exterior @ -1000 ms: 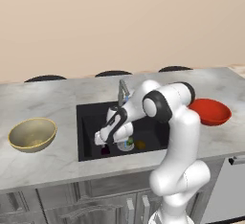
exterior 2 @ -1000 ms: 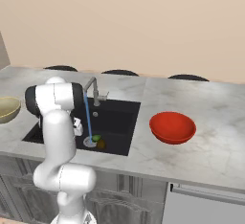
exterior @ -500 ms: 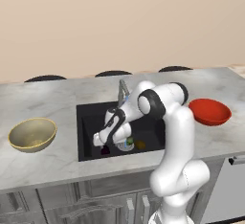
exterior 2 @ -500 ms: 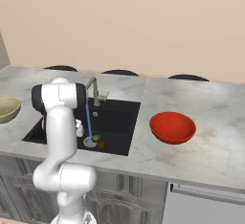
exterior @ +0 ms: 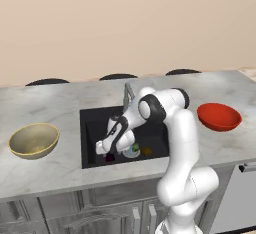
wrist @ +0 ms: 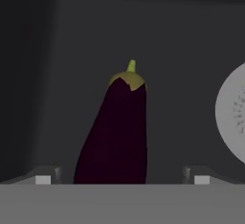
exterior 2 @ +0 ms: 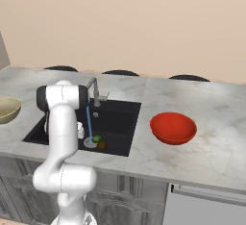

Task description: Pick the avocados from the sink and place them in one bowl. Place the eggplant in the other bowl. Then turn off the sink faucet.

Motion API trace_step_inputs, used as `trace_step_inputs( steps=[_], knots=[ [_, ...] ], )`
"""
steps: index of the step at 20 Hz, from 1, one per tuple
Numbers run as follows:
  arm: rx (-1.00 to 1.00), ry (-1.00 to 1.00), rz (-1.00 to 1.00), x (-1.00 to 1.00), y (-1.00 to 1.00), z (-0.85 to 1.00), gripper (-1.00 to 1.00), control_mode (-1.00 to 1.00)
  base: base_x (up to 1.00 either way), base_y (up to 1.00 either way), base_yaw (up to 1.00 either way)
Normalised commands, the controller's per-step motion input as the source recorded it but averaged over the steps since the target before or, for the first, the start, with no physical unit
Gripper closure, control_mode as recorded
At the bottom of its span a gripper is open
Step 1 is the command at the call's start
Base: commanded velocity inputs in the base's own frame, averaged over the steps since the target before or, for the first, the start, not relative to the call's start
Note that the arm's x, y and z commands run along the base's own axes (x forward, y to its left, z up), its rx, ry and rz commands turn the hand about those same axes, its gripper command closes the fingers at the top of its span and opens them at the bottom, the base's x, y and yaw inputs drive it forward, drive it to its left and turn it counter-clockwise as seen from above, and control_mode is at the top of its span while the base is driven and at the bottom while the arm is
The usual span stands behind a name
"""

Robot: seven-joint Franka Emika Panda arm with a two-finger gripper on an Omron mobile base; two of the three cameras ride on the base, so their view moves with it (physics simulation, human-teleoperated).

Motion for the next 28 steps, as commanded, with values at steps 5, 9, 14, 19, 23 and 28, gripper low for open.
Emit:
trace_step_inputs(
  steps=[5, 9, 14, 19, 23, 28],
  knots=[
    [0.0, 0.0, 0.0, 0.11, 0.06, -0.2, -1.0, -1.0, 0.0, 0.0, 0.0],
    [0.0, 0.02, 0.0, 0.06, 0.03, -0.24, -1.0, -1.0, 0.0, 0.0, 0.0],
    [0.0, 0.03, 0.0, 0.0, 0.02, -0.24, 1.0, -1.0, 0.0, 0.0, 0.0],
    [0.0, 0.0, 0.0, 0.0, 0.0, -0.03, 1.0, -1.0, 0.0, 0.0, 0.0],
    [0.0, 0.0, 0.0, 0.0, 0.0, 0.0, 1.0, -1.0, 0.0, 0.0, 0.0],
    [0.0, 0.0, 0.0, 0.0, -0.01, 0.13, 1.0, -1.0, 0.0, 0.0, 0.0]
  ],
)
